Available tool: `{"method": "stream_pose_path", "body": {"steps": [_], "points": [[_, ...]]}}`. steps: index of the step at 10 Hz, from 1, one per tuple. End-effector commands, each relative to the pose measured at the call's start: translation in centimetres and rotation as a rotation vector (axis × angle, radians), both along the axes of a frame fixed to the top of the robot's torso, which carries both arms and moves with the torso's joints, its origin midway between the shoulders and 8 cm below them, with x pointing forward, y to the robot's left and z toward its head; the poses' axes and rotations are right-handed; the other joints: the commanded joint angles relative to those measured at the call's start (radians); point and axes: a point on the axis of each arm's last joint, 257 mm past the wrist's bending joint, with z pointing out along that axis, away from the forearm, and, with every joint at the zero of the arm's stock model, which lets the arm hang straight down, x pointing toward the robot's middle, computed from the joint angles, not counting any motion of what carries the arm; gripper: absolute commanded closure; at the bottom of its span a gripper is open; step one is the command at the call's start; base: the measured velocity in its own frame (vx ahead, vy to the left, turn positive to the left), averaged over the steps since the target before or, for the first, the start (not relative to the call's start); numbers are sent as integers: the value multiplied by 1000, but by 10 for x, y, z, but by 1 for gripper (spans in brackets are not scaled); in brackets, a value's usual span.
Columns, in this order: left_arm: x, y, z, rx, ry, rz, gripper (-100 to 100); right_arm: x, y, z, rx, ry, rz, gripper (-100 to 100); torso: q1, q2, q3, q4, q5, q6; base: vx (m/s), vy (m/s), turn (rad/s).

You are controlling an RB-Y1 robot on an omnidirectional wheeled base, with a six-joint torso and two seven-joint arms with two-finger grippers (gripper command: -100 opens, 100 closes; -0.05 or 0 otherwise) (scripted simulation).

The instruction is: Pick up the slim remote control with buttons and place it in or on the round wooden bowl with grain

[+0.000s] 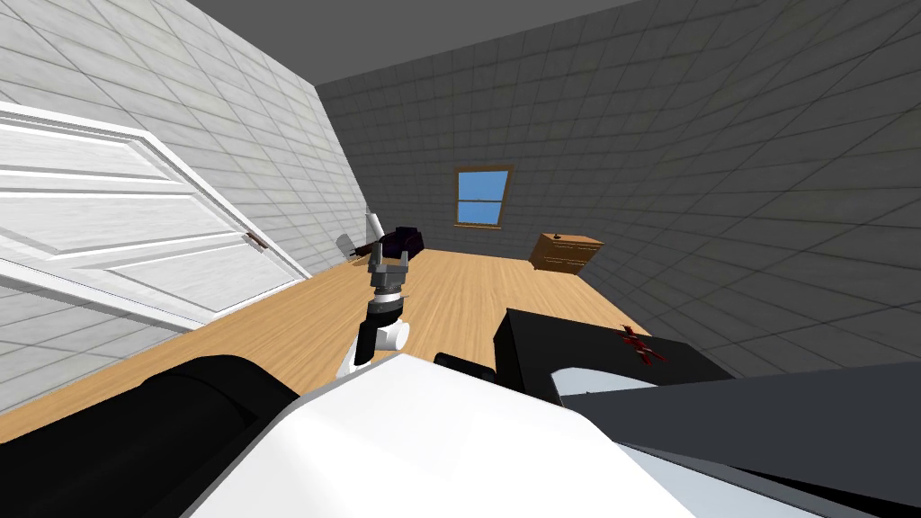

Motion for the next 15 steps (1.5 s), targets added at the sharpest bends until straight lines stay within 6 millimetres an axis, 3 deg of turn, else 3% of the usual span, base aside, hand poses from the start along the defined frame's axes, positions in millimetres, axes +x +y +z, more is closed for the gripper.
{"method": "stream_pose_path", "body": {"steps": [1,4,5,6,10,11,12,15], "points": [[0,0,0,0,0,0,0,-1,7,-8,0,0,-11,-100,0,0,0,0,0,0,-19,-28,64],[0,0,0,0,0,0,0,-2,23,-24,2,0,-31,-100,-2,2,1,1,-1,0,-24,-23,68],[0,0,0,0,0,0,0,-1,19,-21,2,0,-27,-100,1,2,1,0,0,0,-6,4,8],[0,0,0,0,0,0,0,-1,20,-21,2,0,-28,100,1,1,1,0,0,0,0,0,0],[0,0,0,0,0,0,0,-2,20,-21,2,1,-27,100,1,0,0,0,0,0,0,0,0],[0,0,0,0,0,0,0,-2,20,-21,2,1,-27,0,1,0,0,0,0,0,0,0,0],[0,0,0,0,0,0,0,-1,12,-13,1,0,-18,100,1,0,0,0,0,0,11,-7,-61],[0,0,0,0,0,0,0,-1,5,-5,-1,1,-6,100,3,-2,-1,0,1,0,23,16,-58]]}}
